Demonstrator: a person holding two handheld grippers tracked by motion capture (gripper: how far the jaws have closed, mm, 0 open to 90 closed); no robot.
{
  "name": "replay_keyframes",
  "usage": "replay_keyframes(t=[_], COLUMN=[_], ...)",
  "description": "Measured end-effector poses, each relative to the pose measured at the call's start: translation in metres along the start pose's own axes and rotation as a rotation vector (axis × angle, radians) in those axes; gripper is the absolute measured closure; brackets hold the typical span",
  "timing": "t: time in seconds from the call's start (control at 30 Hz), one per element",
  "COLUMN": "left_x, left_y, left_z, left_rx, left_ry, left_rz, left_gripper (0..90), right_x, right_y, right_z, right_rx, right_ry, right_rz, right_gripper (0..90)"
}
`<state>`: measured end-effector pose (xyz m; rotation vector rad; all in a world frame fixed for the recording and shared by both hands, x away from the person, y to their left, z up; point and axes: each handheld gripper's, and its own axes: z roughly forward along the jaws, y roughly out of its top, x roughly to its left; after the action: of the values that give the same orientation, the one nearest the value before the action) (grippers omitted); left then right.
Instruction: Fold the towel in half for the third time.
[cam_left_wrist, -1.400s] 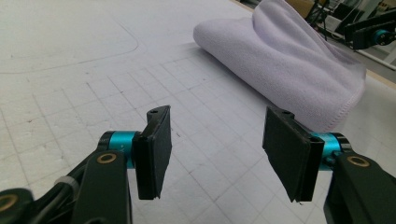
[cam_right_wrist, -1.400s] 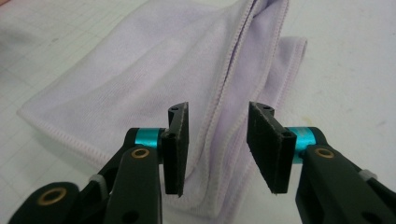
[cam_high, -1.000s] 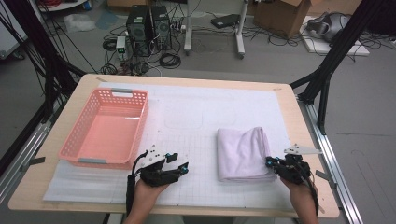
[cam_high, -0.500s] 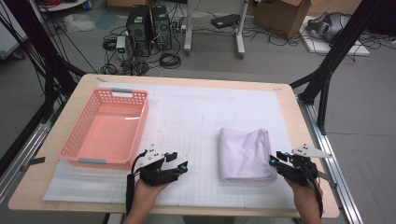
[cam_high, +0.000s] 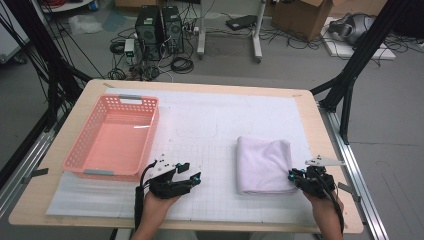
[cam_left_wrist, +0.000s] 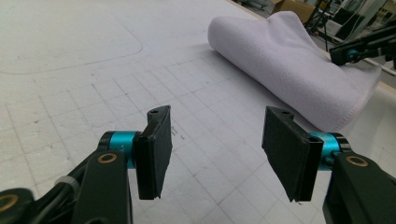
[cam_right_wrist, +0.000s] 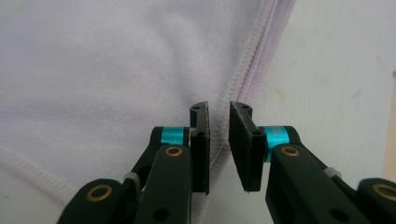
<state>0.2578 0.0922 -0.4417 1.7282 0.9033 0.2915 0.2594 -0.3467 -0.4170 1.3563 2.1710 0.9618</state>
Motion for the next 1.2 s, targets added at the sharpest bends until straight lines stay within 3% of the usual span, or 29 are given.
replay_keyframes(t=[0.1,0.2,0.27,0.37,0.43,0.5,0.73,0.8,0.97,1.2], left_x=[-0.001,-0.001,-0.001,0.0,0.0,0.001,0.001,0.001,0.002,0.004], left_y=[0.001,0.001,0.0,0.0,0.0,0.0,0.0,0.0,0.0,0.0], left_z=[0.0,0.002,0.002,0.003,0.003,0.003,0.0,0.0,0.0,-0.001], left_rx=[-0.004,0.0,0.004,0.006,0.009,0.009,0.001,0.0,-0.001,-0.005], left_ry=[0.001,-0.003,-0.004,-0.006,-0.007,-0.005,0.001,0.003,0.004,0.005], left_rz=[-0.004,-0.001,0.001,0.0,-0.001,-0.001,-0.003,-0.007,-0.008,-0.015], left_gripper=[42.8,42.8,42.8,42.8,42.8,42.8,42.8,42.8,42.7,42.6], right_x=[0.006,0.01,0.011,0.006,-0.002,-0.009,-0.027,-0.025,-0.003,0.028], right_y=[0.011,0.029,0.041,0.053,0.053,0.048,0.029,0.035,0.064,0.091], right_z=[-0.001,0.014,0.029,0.049,0.06,0.062,0.043,0.039,0.043,0.082], right_rx=[-0.058,-0.064,-0.066,-0.062,-0.014,-0.003,0.026,0.011,-0.034,0.036], right_ry=[0.032,0.062,0.088,0.071,0.034,0.033,-0.025,-0.036,0.034,0.083], right_rz=[-0.04,-0.088,-0.089,-0.079,-0.064,-0.048,0.009,-0.01,-0.075,-0.137], right_gripper=[72.9,71.1,71.1,72.4,73.3,73.3,72.0,70.7,64.9,65.1])
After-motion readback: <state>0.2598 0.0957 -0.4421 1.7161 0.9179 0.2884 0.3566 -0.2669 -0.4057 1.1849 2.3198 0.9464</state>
